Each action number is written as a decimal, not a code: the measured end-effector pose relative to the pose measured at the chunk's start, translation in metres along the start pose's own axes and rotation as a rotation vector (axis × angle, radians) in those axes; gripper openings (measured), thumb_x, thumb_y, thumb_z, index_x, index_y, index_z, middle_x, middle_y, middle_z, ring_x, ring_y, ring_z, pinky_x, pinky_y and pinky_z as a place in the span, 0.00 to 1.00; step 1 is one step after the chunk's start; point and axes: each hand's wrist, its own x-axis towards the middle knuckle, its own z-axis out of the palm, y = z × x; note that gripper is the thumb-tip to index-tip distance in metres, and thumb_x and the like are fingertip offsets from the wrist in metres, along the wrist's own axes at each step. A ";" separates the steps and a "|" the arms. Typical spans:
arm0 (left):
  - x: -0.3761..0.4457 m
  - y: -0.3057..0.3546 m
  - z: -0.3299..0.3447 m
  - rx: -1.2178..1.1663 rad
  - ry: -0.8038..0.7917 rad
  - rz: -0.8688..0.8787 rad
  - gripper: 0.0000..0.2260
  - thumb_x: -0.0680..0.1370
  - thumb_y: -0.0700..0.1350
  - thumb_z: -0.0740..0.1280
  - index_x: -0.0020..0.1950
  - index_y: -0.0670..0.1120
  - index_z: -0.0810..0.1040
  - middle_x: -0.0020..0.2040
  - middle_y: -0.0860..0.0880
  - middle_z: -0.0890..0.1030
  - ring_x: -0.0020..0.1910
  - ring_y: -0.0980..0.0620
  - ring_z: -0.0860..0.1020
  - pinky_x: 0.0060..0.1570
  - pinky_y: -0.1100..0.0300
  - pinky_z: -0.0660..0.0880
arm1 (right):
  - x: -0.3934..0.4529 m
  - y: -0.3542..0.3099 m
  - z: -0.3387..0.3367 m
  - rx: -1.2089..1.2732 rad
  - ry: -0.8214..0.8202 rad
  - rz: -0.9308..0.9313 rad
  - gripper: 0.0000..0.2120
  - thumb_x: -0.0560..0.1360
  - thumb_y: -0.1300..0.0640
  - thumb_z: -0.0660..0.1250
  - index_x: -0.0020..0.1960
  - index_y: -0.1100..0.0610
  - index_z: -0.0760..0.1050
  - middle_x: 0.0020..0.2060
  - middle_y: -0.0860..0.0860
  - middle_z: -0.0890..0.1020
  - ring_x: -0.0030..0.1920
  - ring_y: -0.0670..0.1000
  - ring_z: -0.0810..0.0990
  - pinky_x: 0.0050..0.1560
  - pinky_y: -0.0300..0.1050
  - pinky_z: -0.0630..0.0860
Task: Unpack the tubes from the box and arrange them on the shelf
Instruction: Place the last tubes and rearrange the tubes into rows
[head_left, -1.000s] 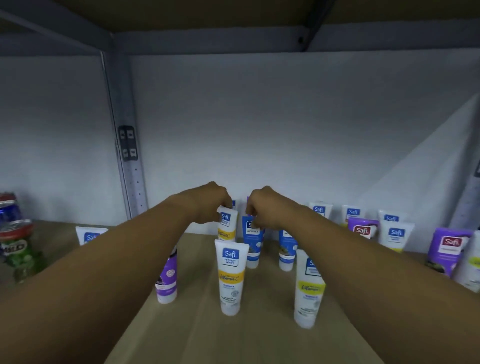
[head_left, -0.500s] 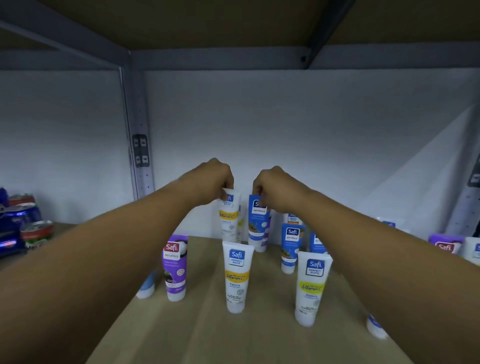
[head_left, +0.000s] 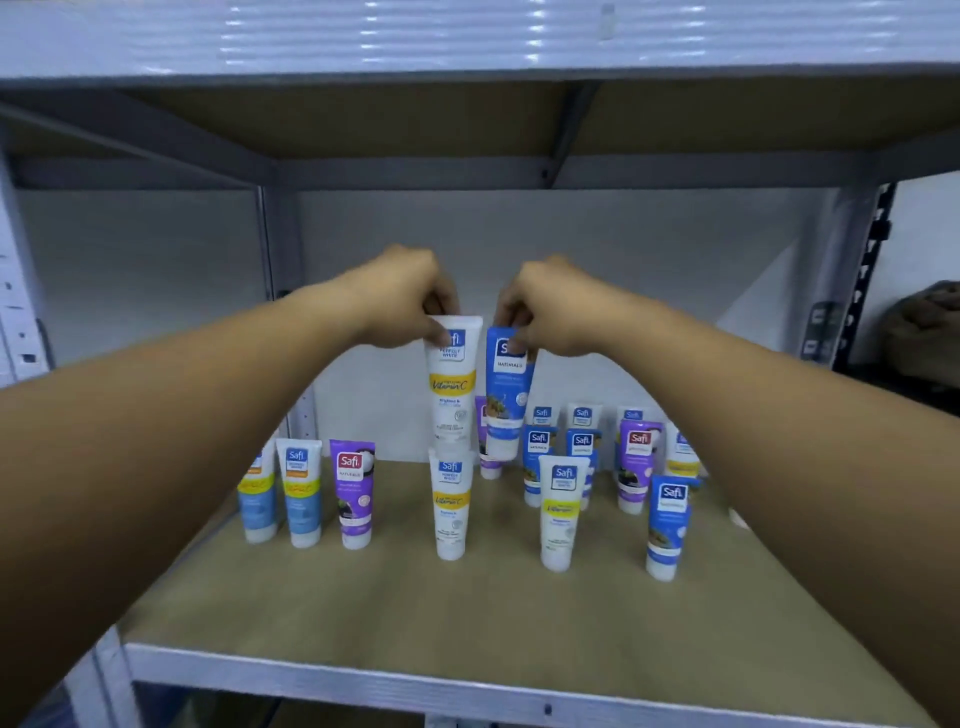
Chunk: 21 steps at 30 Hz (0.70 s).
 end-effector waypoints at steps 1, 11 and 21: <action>-0.008 0.007 0.003 -0.010 -0.020 0.008 0.07 0.72 0.45 0.76 0.49 0.50 0.83 0.42 0.55 0.81 0.42 0.56 0.79 0.39 0.64 0.69 | -0.010 -0.002 0.001 0.003 -0.022 0.007 0.09 0.71 0.61 0.75 0.51 0.57 0.83 0.45 0.52 0.85 0.46 0.51 0.82 0.49 0.46 0.80; -0.068 0.046 0.086 -0.224 -0.203 0.019 0.07 0.71 0.42 0.77 0.47 0.49 0.84 0.36 0.59 0.79 0.38 0.62 0.78 0.37 0.71 0.69 | -0.096 0.012 0.073 0.141 -0.226 0.092 0.09 0.69 0.61 0.77 0.48 0.54 0.82 0.37 0.45 0.80 0.43 0.48 0.83 0.48 0.45 0.81; -0.092 0.053 0.128 -0.340 -0.257 -0.007 0.05 0.75 0.44 0.74 0.47 0.52 0.80 0.41 0.61 0.78 0.41 0.63 0.77 0.37 0.72 0.68 | -0.121 0.031 0.128 0.304 -0.247 0.135 0.10 0.71 0.61 0.75 0.52 0.53 0.81 0.44 0.49 0.83 0.44 0.47 0.83 0.48 0.48 0.83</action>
